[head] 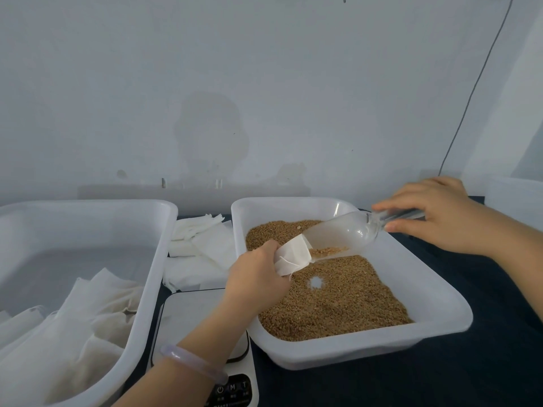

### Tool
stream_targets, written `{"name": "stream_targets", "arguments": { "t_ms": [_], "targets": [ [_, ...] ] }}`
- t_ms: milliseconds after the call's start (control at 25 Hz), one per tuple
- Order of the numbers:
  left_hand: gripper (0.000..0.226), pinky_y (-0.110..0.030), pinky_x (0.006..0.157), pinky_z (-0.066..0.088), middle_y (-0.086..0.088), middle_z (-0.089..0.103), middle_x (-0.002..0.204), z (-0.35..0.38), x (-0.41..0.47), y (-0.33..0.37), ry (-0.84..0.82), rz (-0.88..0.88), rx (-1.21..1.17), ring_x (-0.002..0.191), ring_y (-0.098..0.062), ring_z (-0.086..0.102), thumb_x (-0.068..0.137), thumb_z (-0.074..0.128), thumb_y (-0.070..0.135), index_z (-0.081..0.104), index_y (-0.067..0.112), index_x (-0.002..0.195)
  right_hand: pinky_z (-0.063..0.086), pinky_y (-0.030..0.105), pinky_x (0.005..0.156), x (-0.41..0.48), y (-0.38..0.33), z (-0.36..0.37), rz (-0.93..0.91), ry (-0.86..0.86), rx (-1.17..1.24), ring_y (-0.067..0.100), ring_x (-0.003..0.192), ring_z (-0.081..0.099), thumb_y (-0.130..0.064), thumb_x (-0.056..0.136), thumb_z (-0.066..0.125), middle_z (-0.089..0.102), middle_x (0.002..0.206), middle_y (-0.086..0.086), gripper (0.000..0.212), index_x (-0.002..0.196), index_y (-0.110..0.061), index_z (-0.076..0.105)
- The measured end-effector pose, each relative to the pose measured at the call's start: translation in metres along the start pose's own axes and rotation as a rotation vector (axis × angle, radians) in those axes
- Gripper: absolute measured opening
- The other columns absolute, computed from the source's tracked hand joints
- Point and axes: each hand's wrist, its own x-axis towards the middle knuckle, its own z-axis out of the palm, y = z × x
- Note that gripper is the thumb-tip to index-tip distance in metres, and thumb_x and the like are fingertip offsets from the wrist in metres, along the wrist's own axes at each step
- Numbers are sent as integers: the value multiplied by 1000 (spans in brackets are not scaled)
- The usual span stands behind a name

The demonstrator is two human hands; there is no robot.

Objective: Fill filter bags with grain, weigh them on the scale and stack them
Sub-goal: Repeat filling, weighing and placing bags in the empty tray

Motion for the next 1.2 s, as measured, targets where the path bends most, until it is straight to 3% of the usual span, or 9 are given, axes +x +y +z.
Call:
{"name": "stream_targets", "arguments": {
  "t_ms": [200, 400, 560, 680, 760, 880, 960, 1080, 1200],
  "targets": [
    [18, -34, 69, 49, 1, 61, 88, -2, -2, 1, 1, 3, -1, 83, -21, 58, 81, 61, 24, 47, 19, 92, 9, 29, 105, 0, -4, 2, 28, -10, 7, 6, 102, 46, -44, 83, 60, 56, 100, -21, 31, 95, -64, 41],
    [21, -33, 67, 49, 7, 58, 82, -3, -3, 0, 35, -21, -94, 81, -20, 58, 80, 62, 22, 51, 20, 97, 36, 32, 99, -6, -1, 7, 120, -50, 221, 8, 103, 56, -31, 82, 69, 65, 102, -13, 32, 98, -54, 55],
    [20, -26, 56, 43, 8, 56, 72, -7, -3, 0, 70, -125, -332, 63, -12, 54, 77, 68, 19, 53, 20, 90, 37, 25, 96, -16, 2, 16, 235, -112, 430, -8, 104, 53, -30, 81, 70, 61, 105, -29, 28, 98, -51, 61],
    [21, -21, 53, 44, 0, 60, 73, -11, -4, -1, 122, -203, -559, 61, -13, 55, 75, 72, 13, 56, 20, 86, 40, 26, 95, -21, -2, 36, 306, -116, 439, -2, 107, 53, -32, 84, 66, 59, 109, -25, 24, 105, -42, 61],
    [23, -23, 60, 50, -4, 62, 76, -14, -5, -1, 164, -231, -664, 68, -17, 60, 75, 73, 11, 56, 22, 84, 43, 24, 92, -21, -11, 59, 337, -159, 367, 3, 105, 54, -33, 86, 63, 58, 115, -16, 28, 114, -32, 58],
    [20, -39, 75, 53, -17, 65, 85, -21, -9, 1, 161, -255, -727, 79, -29, 63, 75, 74, 8, 59, 14, 87, 44, 19, 88, -18, -30, 92, 312, -306, 319, 1, 102, 53, -31, 88, 61, 57, 116, -15, 24, 111, -30, 54],
    [20, -31, 69, 52, -25, 65, 91, -28, -15, 1, 143, -261, -758, 74, -25, 62, 76, 73, 7, 60, 4, 91, 46, 20, 86, -15, -39, 106, 292, -418, 331, 0, 100, 55, -32, 88, 62, 58, 113, -15, 19, 104, -34, 52],
    [21, -15, 55, 47, -19, 64, 83, -40, -31, -1, 117, -270, -805, 66, -8, 59, 76, 72, 7, 62, 7, 95, 44, 17, 79, -12, -46, 116, 289, -555, 287, 0, 94, 54, -34, 87, 64, 57, 111, -14, 20, 100, -37, 50],
    [26, -14, 56, 45, -9, 61, 79, -57, -46, 1, 7, -262, -789, 68, -7, 58, 74, 75, 14, 62, 10, 96, 42, 17, 88, -6, -58, 109, 268, -507, 262, 2, 104, 54, -40, 82, 68, 54, 119, -19, 38, 116, -34, 52]
  ]
}}
